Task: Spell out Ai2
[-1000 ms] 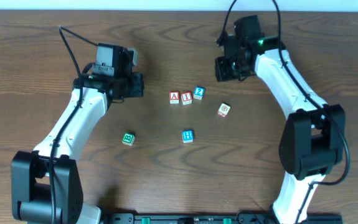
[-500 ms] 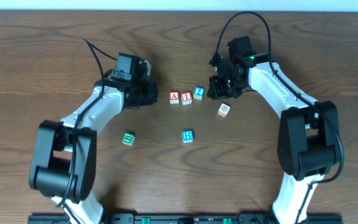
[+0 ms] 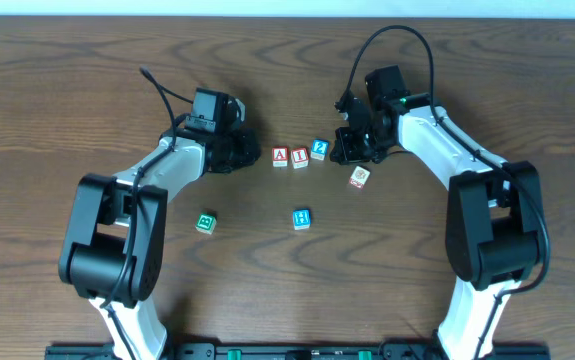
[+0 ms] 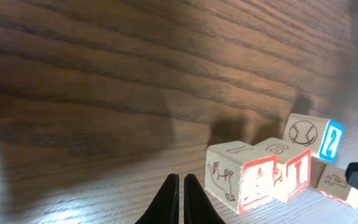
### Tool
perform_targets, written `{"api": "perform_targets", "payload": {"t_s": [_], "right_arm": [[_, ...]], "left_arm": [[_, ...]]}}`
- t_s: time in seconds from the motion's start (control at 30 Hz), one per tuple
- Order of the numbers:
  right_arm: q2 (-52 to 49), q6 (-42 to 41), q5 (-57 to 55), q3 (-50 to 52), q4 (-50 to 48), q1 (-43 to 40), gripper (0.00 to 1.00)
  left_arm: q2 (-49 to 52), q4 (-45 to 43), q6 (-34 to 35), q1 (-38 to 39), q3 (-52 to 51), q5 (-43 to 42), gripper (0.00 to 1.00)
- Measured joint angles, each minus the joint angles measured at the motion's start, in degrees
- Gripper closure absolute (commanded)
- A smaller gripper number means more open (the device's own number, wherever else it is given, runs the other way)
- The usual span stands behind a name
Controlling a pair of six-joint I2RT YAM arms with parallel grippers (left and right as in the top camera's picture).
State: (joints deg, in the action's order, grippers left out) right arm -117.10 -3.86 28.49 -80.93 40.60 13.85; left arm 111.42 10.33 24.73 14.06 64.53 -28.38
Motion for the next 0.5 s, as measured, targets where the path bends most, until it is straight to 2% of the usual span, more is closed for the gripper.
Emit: {"api": "perform_targets", "payload": {"t_s": [0.5], "right_arm": [[-0.6,-2.1,5.1,0.0,-1.7,-1.6,0.99]], "left_arm": [[0.2,-0.3,2.1,0.6,0.0,-1.9,0.94]]}}
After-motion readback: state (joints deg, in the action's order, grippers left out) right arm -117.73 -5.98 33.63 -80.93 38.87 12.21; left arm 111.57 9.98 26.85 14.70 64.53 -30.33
